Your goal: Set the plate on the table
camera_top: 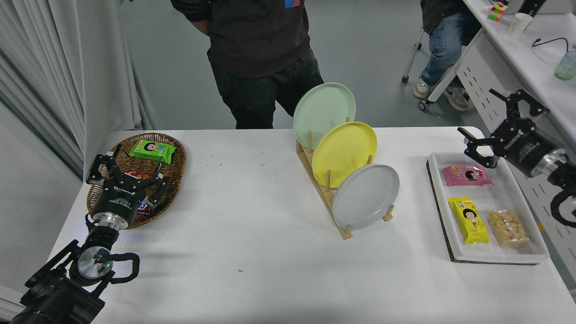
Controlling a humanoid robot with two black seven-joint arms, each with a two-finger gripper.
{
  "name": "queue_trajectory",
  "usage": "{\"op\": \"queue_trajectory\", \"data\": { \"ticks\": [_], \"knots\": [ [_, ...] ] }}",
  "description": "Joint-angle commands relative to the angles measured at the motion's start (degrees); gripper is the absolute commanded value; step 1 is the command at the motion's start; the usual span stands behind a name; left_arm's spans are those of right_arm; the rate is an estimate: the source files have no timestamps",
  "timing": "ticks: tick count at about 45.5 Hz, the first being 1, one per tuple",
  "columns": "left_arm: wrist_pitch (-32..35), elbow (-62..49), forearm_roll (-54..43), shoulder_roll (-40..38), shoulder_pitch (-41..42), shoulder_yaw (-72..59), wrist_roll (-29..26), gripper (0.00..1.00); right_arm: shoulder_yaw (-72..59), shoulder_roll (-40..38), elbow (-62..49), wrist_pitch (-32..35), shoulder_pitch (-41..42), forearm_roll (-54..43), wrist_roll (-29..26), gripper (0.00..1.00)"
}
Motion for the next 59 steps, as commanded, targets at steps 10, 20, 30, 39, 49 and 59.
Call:
{"op": "queue_trajectory", "data": {
  "ticks": [10,20,30,39,49,59],
  "knots": [
    [0.04,0.0,0.0,-0.03,0.0,0.0,0.06,0.98,-18.81,-3.36,2.16,2.78,10.57,0.35,-0.06,1.0],
    [0.04,0.0,0.0,0.06,0.0,0.0,-0.02,0.98,-20.83,-3.89,5.67,2.78,12.24,0.7,-0.06,1.0],
    [0.04,0.0,0.0,-0.03,0.0,0.0,0.06,0.98,-19.51,-5.12,6.38,3.22,11.45,-0.35,-0.15,1.0],
    [0.04,0.0,0.0,0.06,0.0,0.0,-0.02,0.98,-19.25,-5.38,6.29,4.97,11.28,-2.02,-3.14,1.0],
    [-0.05,0.0,-0.09,0.06,0.0,0.0,-0.02,0.98,-20.3,-5.47,6.29,5.42,12.16,-0.97,-3.23,1.0],
    [0.04,0.0,0.0,-0.03,0.0,0.0,0.06,0.98,-30.21,-5.38,6.99,5.42,17.07,-1.05,-3.23,1.0]
  ]
}}
